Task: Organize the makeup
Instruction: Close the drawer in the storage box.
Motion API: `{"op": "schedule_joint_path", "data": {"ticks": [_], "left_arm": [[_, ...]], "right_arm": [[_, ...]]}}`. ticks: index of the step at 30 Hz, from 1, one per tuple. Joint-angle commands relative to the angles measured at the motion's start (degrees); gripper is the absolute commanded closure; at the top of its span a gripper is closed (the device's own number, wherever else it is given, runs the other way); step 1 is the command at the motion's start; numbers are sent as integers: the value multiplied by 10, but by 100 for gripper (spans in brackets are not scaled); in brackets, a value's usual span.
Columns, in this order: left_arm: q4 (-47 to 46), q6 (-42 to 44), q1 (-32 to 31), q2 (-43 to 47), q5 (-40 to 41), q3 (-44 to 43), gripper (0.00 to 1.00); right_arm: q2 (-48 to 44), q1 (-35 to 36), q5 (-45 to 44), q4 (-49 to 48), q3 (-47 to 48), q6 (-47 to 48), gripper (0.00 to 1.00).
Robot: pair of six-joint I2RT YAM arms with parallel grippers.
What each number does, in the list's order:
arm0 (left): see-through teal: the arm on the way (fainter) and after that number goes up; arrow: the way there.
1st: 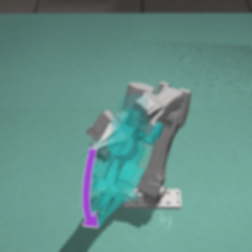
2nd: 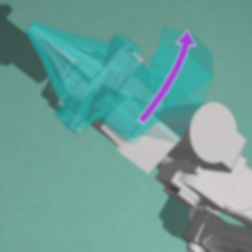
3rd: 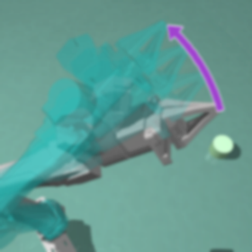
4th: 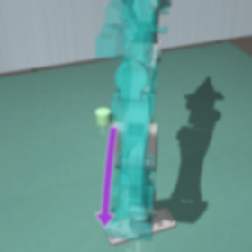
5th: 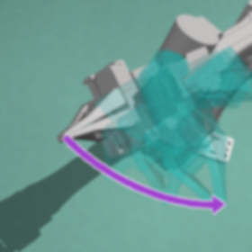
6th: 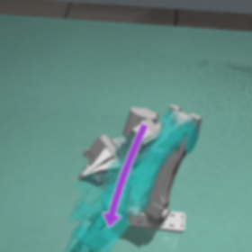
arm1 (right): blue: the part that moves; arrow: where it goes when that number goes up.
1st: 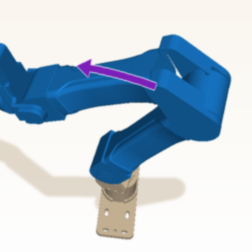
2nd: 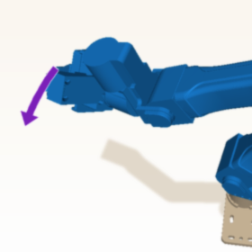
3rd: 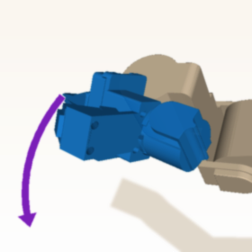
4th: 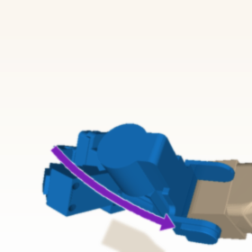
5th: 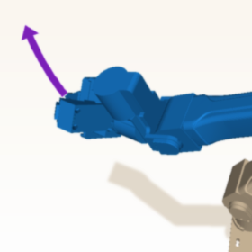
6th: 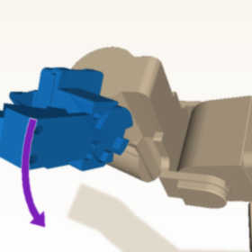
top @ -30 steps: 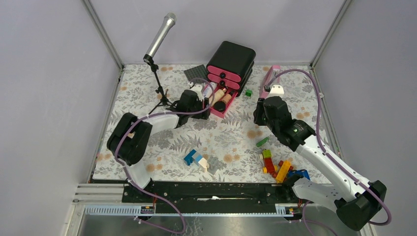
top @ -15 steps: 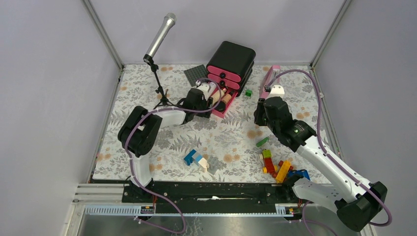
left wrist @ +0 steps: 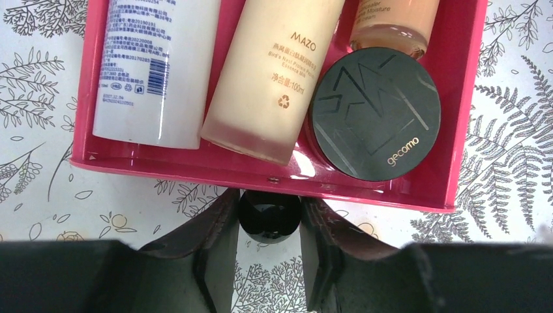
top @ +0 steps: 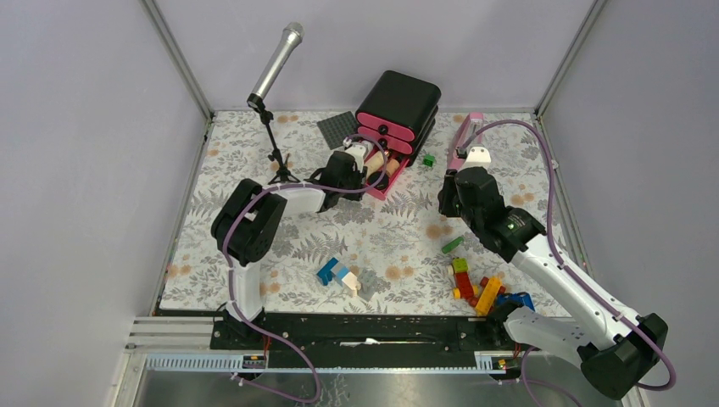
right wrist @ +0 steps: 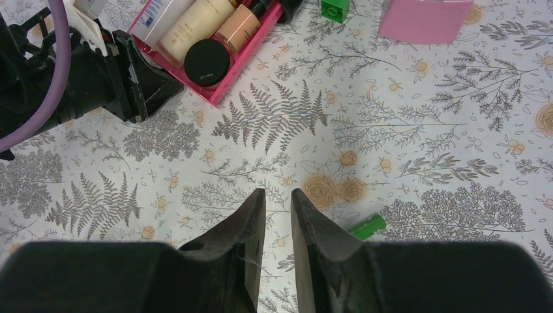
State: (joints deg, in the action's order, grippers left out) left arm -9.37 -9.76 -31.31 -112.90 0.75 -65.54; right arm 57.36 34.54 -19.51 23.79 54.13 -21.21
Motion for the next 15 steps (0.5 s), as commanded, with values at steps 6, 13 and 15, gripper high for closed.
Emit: {"op": "schedule_joint_path", "data": {"ticks": [6, 13, 15], "left_arm": [[-64, -3, 6, -2, 16, -15, 86], [-86, -8, 6, 18, 22, -23, 94], [-87, -14, 6, 20, 23, -31, 97]], "right_arm": [[4, -1, -14, -3, 10, 8, 72], [6, -1, -12, -3, 4, 4, 72], [7, -2, -12, -3, 4, 4, 72]]}}
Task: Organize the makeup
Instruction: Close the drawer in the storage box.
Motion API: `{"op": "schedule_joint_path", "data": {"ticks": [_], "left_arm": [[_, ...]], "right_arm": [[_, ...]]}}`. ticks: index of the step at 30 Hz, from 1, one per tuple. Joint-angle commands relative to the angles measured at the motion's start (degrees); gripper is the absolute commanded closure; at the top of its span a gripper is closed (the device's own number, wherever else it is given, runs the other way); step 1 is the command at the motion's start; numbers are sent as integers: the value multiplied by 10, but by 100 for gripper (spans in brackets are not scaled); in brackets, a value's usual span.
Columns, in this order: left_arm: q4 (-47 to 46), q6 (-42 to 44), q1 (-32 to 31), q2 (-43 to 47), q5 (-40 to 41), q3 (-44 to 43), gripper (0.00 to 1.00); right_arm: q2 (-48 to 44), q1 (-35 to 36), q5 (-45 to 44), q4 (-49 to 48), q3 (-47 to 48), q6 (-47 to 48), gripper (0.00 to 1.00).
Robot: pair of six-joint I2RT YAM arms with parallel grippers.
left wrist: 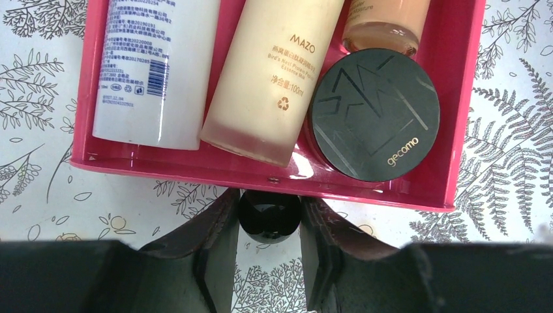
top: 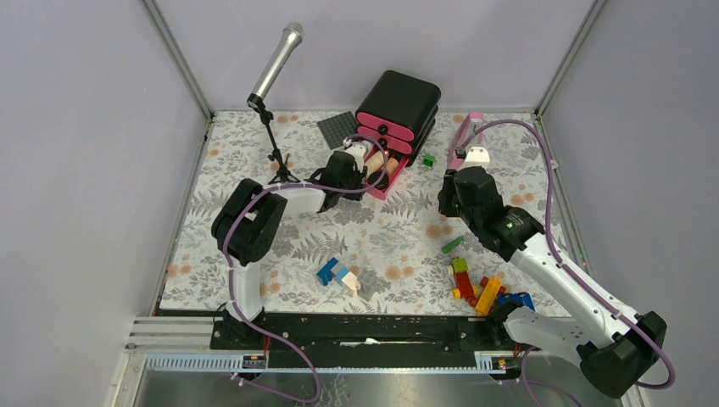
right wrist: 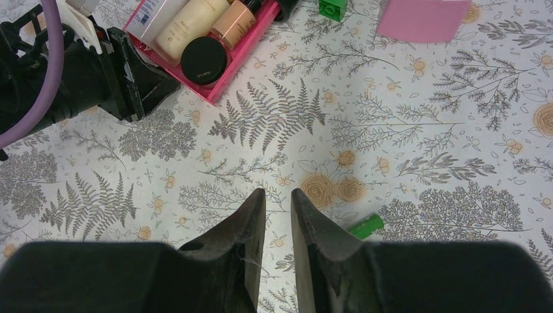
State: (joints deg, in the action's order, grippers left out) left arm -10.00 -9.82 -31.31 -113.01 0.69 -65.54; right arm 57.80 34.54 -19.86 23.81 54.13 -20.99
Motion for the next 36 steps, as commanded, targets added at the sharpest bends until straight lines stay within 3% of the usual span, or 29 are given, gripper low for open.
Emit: {"op": "schedule_joint_path", "data": {"ticks": [1, 10, 25, 36], "left_arm": [[-80, -17, 6, 23, 24, -36, 99], [-100, -27, 5, 20, 17, -76, 100], [-184, -36, 6, -72, 8, -131, 100], [-212, -6, 6, -94, -2, -172, 100]], "right_arm": [[3, -1, -8, -3, 5, 2, 72], [4, -1, -6, -2, 0, 2, 72], [3, -1, -9, 3, -3, 7, 71], [4, -2, -5, 3, -16, -1, 72]]}}
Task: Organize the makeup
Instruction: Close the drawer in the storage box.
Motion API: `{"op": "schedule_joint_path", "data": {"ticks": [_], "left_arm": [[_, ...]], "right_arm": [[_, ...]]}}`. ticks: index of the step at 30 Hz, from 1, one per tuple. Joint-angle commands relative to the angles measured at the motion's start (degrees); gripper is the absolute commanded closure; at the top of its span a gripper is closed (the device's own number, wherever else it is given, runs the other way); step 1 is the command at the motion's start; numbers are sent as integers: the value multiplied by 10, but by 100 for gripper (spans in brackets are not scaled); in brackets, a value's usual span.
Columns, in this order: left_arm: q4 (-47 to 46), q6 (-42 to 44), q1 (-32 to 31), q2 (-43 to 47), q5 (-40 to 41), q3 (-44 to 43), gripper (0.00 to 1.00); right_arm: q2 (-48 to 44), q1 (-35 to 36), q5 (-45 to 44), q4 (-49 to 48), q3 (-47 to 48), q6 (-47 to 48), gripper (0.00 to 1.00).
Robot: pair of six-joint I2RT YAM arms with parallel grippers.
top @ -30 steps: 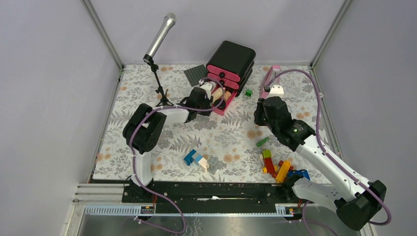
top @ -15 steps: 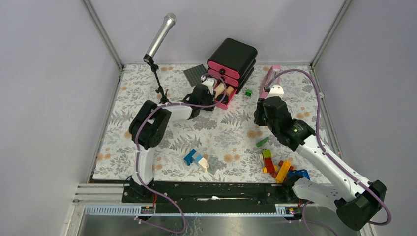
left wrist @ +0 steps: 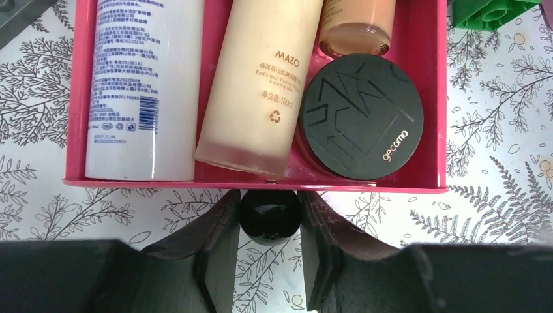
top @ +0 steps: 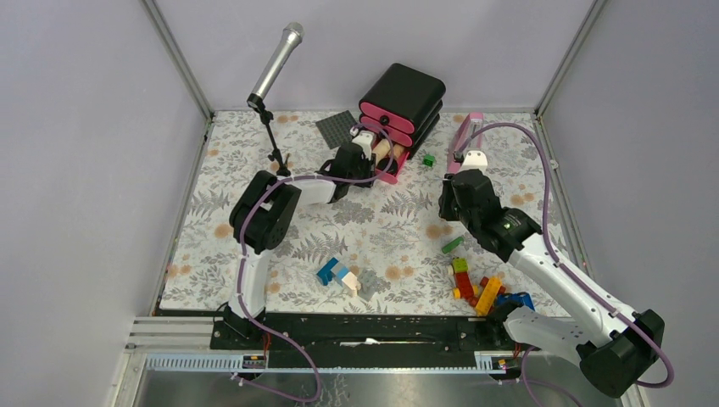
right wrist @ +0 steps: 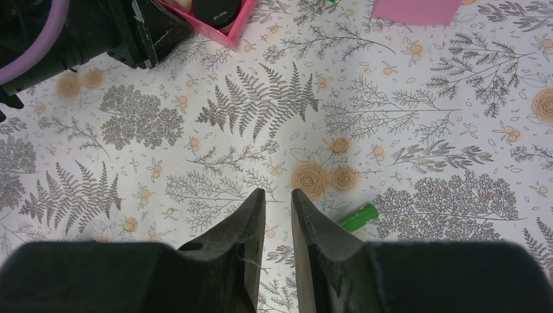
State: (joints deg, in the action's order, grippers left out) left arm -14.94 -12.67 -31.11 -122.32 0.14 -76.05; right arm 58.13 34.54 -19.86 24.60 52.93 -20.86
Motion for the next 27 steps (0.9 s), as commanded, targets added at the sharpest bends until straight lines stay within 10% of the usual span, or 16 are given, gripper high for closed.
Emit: {"op": "schedule_joint_path", "data": {"ticks": [1, 27], "left_arm": [[-163, 26, 4, -2, 5, -71, 100], [-247, 60, 4, 43, 53, -84, 100]], "right_arm": [[1, -1, -4, -5, -4, -3, 72], [16, -2, 9, -12, -19, -11, 71]]}}
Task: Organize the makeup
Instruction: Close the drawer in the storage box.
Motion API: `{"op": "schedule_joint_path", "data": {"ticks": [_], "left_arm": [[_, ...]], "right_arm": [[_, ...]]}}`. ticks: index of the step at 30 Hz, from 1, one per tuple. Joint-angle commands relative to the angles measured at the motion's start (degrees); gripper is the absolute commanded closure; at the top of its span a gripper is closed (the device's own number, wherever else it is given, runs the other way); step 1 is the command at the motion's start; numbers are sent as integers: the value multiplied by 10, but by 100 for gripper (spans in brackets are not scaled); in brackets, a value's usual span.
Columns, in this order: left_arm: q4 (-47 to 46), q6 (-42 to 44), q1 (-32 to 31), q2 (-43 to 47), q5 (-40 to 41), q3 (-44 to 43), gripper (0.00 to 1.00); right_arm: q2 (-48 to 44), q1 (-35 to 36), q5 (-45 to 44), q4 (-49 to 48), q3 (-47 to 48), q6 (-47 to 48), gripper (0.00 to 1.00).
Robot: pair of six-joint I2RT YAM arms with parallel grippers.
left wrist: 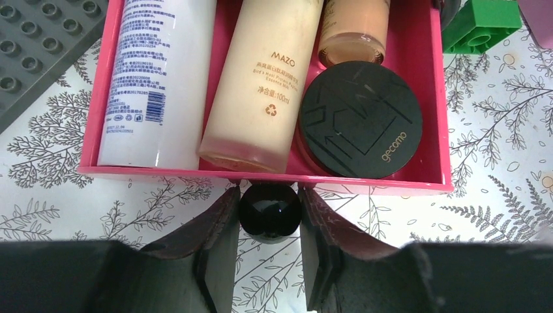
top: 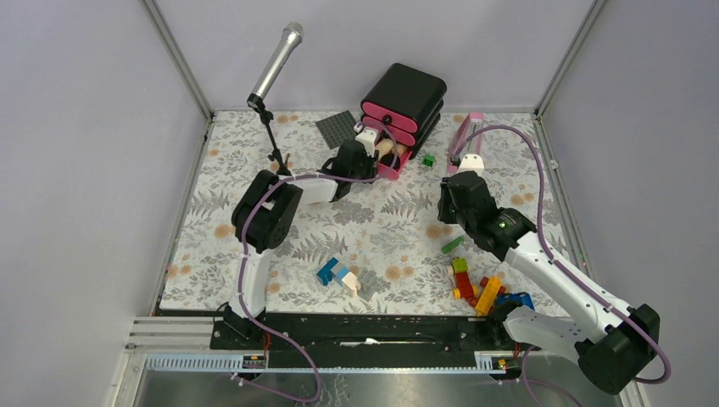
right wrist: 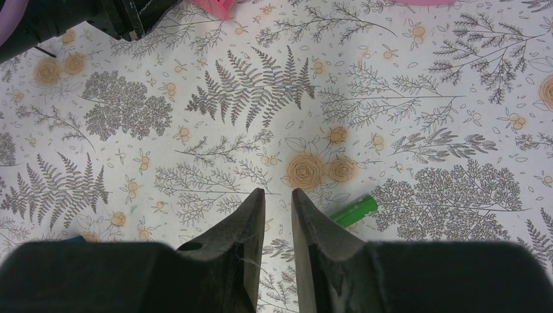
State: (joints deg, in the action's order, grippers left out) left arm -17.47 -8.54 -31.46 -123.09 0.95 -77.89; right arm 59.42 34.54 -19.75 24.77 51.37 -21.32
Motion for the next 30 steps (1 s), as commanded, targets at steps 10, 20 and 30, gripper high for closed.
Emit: {"op": "schedule_joint_path", "data": {"ticks": [10, 20, 30], "left_arm": [[-213, 40, 7, -19, 50, -136, 100], [-233, 50, 9, -90, 56, -194, 100], [-328, 40, 15, -135, 73, -208, 100]], "right_arm": [[3, 0, 7, -14, -5, -5, 71], [13, -1, 7, -14, -4, -3, 71], [28, -1, 8, -14, -4, -1, 71]]}}
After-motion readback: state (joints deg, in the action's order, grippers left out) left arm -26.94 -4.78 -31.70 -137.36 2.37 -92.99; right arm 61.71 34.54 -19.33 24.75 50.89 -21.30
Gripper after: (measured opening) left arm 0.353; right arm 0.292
